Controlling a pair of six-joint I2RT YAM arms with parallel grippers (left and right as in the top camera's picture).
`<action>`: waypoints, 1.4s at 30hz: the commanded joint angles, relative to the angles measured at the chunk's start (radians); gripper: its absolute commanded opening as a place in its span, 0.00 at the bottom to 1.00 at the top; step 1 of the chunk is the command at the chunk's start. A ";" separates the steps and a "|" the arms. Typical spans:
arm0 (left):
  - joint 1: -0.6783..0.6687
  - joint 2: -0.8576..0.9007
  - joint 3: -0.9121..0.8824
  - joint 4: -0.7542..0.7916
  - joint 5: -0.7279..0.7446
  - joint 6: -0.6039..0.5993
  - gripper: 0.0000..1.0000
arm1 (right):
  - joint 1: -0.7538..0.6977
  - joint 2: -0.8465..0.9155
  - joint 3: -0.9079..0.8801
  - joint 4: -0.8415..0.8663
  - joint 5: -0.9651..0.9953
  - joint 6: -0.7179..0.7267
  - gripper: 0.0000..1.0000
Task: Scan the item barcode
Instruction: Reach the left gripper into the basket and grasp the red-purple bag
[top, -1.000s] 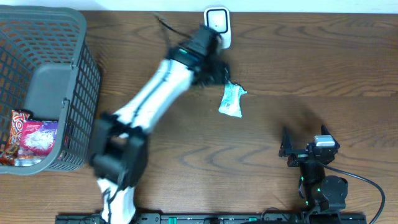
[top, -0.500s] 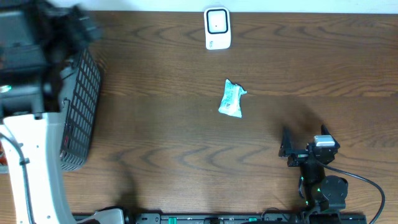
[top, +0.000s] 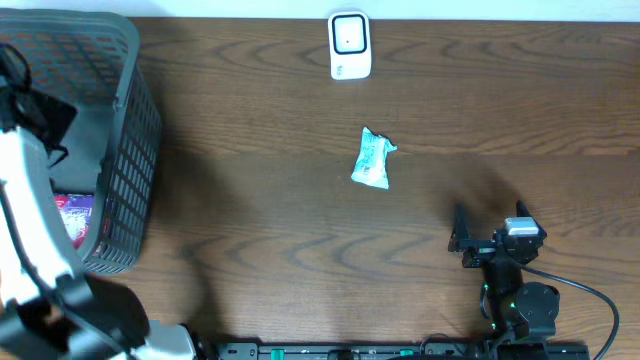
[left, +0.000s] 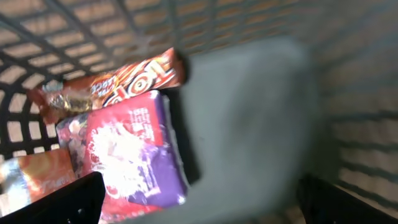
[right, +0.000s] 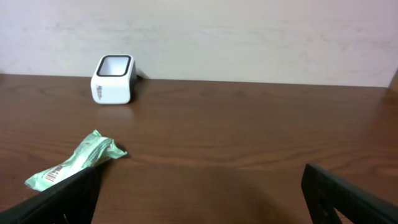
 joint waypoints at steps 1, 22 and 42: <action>0.008 0.106 -0.016 -0.022 -0.069 -0.072 0.98 | 0.009 -0.004 -0.002 -0.004 0.001 0.014 0.99; 0.010 0.469 -0.016 -0.130 -0.076 -0.180 0.89 | 0.009 -0.004 -0.002 -0.005 0.001 0.014 0.99; 0.006 0.061 0.126 -0.025 0.253 0.041 0.07 | 0.009 -0.004 -0.002 -0.005 0.001 0.014 0.99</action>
